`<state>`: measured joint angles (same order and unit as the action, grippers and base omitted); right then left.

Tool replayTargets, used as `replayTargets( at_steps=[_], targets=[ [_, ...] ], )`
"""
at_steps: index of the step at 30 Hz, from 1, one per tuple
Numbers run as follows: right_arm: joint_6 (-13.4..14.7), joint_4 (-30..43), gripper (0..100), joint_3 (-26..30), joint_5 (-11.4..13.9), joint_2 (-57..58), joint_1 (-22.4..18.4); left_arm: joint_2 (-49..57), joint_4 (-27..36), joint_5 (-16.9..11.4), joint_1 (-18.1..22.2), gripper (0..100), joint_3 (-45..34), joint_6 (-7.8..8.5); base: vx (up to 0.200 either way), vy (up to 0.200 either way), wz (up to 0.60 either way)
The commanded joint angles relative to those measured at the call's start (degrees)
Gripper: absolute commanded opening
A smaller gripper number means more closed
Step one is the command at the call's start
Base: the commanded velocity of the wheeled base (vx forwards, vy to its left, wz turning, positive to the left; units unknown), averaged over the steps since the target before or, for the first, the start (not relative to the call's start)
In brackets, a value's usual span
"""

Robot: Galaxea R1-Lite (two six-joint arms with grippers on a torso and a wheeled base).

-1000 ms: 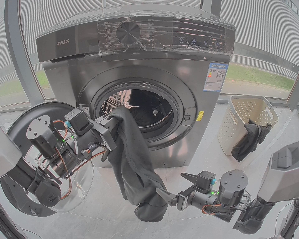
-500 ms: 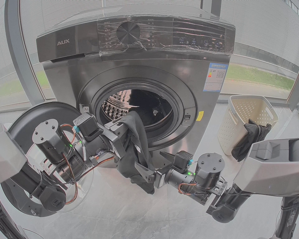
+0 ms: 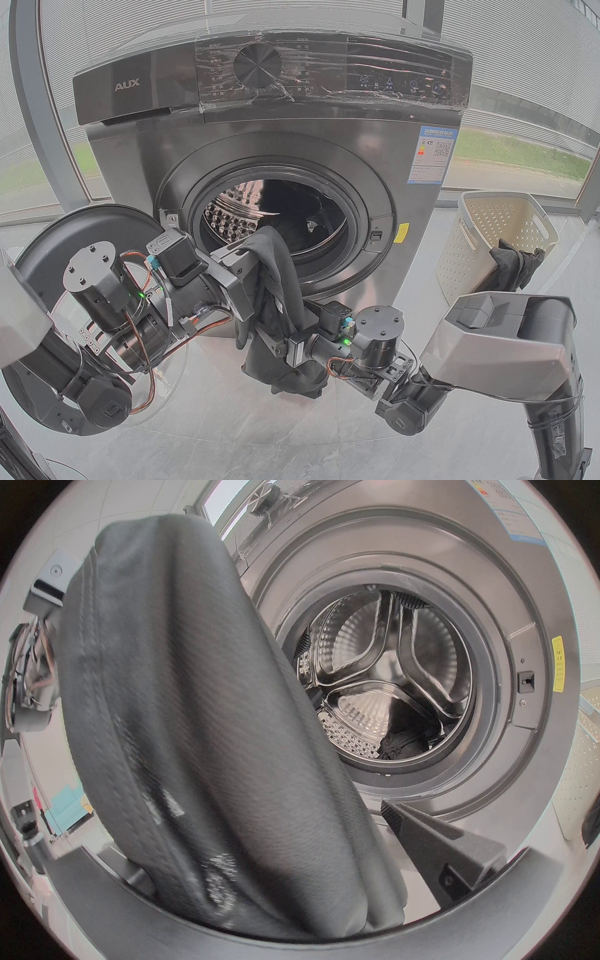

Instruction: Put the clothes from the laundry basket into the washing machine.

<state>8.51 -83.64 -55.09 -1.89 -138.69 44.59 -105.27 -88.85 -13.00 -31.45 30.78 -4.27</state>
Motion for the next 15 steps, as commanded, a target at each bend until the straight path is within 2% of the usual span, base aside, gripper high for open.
replayTargets(
  at_steps=[1, 7, 8, 9, 15],
  targets=[
    [-0.7, -0.4, 100, -3.4, -0.5, -4.7, -0.5, 1.0, 0.0, 0.1, 0.1, 0, 0.2, -0.22, 0.000, 0.000, 0.00],
    [-0.7, -0.8, 100, -3.6, -1.1, -4.8, -0.4, 1.4, 0.0, 0.6, 0.6, 0, -0.2, -0.48, 0.000, 0.000, 0.00],
    [-0.7, -1.0, 100, -3.7, -1.9, -4.8, -0.5, 1.7, 0.0, 1.1, 0.6, 0, -0.5, -0.57, 0.000, 0.000, 0.00],
    [-0.7, -1.0, 0, -3.8, -1.9, -4.8, -0.5, 1.7, 0.0, 1.1, 0.6, 0, -0.5, -0.57, 0.000, 0.000, 0.00],
    [-0.6, -1.0, 0, -4.8, -2.2, -4.0, -1.2, 2.2, 1.0, 1.7, 0.8, 0, -2.8, -0.92, 0.000, 0.000, 0.00]
  ],
)
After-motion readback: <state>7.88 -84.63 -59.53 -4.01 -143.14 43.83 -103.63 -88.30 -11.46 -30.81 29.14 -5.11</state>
